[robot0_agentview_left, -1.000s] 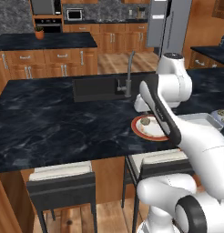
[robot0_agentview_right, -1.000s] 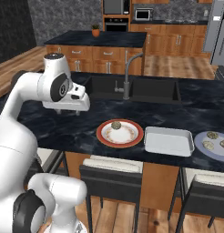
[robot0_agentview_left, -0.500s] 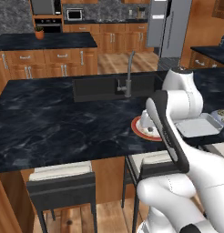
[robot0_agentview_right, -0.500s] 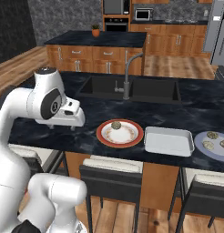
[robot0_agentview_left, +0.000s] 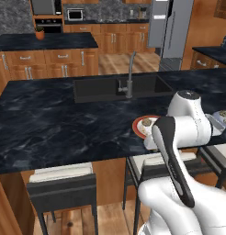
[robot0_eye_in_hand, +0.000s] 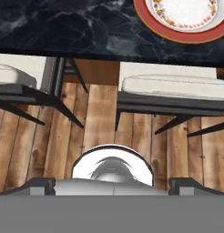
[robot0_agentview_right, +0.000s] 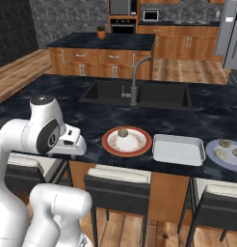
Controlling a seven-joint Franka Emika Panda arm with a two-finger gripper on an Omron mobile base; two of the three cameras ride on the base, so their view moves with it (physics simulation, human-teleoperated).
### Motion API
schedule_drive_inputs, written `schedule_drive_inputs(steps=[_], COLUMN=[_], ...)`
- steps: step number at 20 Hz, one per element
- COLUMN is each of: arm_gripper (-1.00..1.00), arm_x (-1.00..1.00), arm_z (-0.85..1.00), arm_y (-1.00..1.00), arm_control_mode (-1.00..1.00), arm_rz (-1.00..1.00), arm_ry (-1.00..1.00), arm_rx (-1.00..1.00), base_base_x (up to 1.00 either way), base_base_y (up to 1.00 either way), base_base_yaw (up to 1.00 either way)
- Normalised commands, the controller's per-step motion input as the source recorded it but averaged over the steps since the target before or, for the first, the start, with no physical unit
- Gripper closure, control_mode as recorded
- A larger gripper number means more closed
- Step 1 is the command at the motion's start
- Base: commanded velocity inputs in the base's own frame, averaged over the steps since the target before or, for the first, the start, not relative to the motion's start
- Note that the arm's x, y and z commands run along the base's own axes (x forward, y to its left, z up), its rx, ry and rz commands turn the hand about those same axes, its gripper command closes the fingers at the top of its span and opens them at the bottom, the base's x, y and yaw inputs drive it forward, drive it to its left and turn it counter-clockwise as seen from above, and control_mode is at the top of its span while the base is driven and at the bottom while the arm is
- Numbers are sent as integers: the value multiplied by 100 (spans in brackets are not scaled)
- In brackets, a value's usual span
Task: Place two dumplings into each of the tupperware containers and then place the containers in the fridge.
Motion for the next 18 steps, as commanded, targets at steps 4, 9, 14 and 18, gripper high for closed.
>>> schedule_drive_inputs(steps=[4,9,14,18], arm_gripper=[-100,-100,-100,-100], arm_x=[-20,0,0,0], arm_z=[-4,0,0,0], arm_y=[0,0,0,0], arm_control_mode=[100,100,100,100], arm_rz=[0,0,0,0], arm_ry=[0,0,0,0], arm_rx=[0,0,0,0], base_base_x=[-19,-30,0,0], base_base_y=[-5,-37,-50,-56], base_base_yaw=[0,0,-1,-1])
